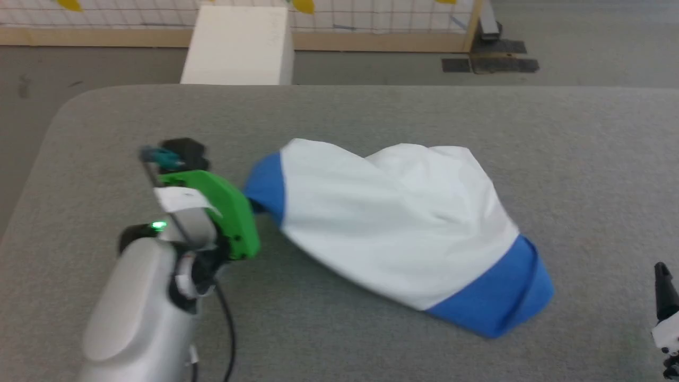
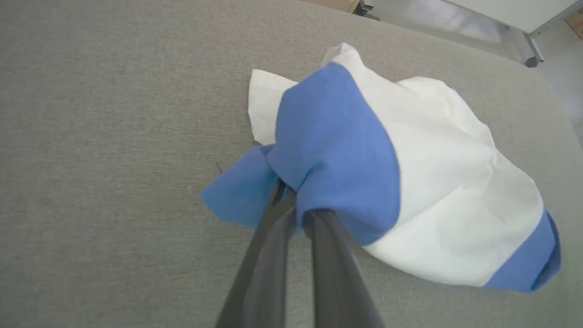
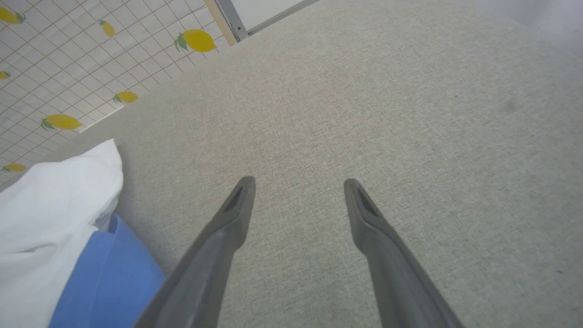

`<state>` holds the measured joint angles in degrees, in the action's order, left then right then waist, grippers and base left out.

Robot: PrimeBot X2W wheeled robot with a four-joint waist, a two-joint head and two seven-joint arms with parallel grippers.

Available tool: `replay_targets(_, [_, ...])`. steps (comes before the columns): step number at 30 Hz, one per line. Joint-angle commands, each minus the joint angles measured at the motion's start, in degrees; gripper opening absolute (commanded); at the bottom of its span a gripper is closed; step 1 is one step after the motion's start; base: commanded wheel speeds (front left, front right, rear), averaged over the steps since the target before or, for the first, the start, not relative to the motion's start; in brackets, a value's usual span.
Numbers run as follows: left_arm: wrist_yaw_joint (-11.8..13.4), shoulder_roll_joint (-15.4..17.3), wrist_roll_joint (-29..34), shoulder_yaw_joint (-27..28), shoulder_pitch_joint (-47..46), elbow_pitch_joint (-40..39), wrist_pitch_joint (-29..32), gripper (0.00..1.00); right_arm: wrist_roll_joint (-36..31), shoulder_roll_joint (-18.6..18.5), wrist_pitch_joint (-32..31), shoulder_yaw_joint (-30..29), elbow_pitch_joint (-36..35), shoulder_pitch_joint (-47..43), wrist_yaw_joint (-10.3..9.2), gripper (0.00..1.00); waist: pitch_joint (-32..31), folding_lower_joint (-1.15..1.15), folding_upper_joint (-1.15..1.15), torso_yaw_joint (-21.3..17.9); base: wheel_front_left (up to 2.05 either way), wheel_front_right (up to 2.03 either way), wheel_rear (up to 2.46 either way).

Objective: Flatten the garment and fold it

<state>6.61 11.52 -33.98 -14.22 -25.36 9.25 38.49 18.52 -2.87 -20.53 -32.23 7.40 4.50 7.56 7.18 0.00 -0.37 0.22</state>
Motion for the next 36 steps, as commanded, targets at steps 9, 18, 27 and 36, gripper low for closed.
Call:
replay_targets(9, [11.4, 3.5, -3.8, 12.7, 16.7, -6.8, -0.7, 0.0, -1.4, 0.0, 0.2, 4.9, 1.2, 1.1, -0.08, 1.0, -3.6, 0.0, 0.37, 7.7, 0.0, 0.0, 0.0])
replay_targets(18, [10.1, 0.9, -8.6, 15.1, 24.5, -1.7, -1.7, 1.0, -1.2, 0.0, 0.2, 7.7, 2.4, 0.5, -0.08, 1.0, -4.5, 0.0, 0.37, 9.2, 0.0, 0.0, 0.0])
replay_targets(27, [8.4, 4.8, -6.0, 20.7, 20.9, -12.0, -12.0, 1.0, -1.4, 0.0, -0.1, 8.9, 1.6, -0.2, -0.08, 1.0, -6.1, 0.0, 0.37, 10.5, 0.0, 0.0, 0.0])
replay_targets(36, [-4.1, 3.7, 2.0, 16.9, 21.3, -14.4, -39.1, 1.0, -2.3, 0.0, -2.2, 12.8, -1.7, 2.2, -0.08, 1.0, -4.5, 0.0, 0.37, 11.2, 0.0, 0.0, 0.0])
